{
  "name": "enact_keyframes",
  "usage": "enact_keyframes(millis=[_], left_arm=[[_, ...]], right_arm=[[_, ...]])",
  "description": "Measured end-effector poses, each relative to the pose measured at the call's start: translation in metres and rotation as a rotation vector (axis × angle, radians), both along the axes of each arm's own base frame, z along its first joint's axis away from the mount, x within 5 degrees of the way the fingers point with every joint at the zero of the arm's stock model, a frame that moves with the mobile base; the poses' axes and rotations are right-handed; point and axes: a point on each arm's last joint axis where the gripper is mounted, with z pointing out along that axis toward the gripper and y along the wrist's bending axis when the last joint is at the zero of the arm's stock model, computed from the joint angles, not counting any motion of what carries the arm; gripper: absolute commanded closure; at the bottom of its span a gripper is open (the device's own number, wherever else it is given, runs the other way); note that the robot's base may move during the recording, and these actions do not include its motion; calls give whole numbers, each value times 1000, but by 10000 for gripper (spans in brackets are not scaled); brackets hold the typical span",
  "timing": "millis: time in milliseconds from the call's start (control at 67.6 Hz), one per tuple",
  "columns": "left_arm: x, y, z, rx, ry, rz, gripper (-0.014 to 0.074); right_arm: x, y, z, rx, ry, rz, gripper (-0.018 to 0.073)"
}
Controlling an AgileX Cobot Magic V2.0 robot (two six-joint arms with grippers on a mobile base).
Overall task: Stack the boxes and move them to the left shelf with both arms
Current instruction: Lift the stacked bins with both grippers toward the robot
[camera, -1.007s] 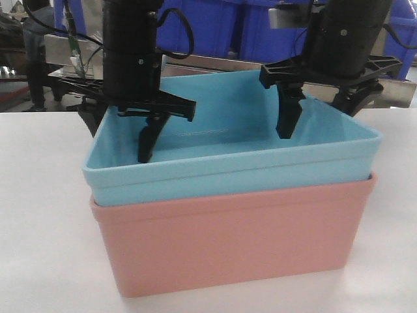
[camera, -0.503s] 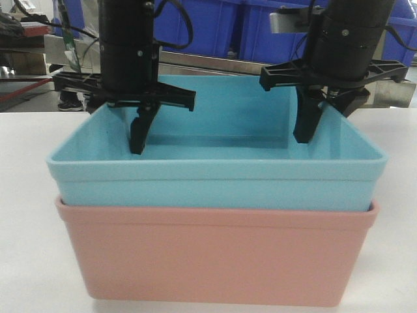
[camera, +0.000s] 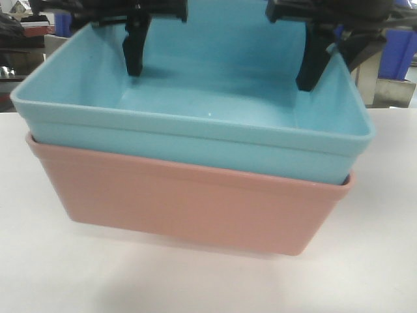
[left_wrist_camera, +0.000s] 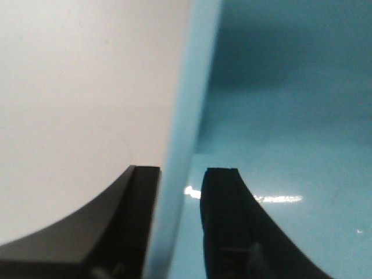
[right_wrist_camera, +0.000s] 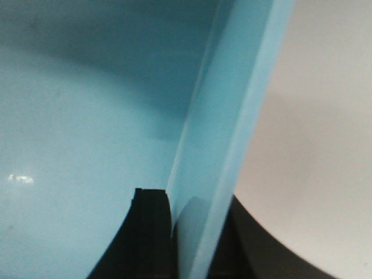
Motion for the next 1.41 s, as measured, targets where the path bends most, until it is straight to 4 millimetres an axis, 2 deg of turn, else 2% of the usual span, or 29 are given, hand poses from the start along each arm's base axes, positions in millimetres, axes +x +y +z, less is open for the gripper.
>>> enact_keyframes(millis=[252, 370, 474, 636, 903, 1169, 1406], left_arm=[[-37, 10, 24, -64, -89, -43, 598], [-65, 17, 37, -85, -116, -96, 598], [-81, 24, 40, -99, -129, -108, 599], [-95, 35, 39, -118, -167, -99, 599], [-97, 36, 29, -121, -170, -97, 598], [-92, 34, 27, -141, -203, -75, 598], [-79, 25, 1, -79, -138, -62, 598]], right_arm=[[-30, -1, 23, 9, -59, 28, 503], [-40, -1, 28, -23, -105, 33, 503], [-48, 3, 36, -36, -141, 35, 503], [-59, 15, 41, -38, -172, 37, 503], [-59, 23, 36, -57, -176, 13, 503], [-48, 33, 23, -50, -171, -8, 503], [-40, 46, 0, -102, -130, 10, 503]])
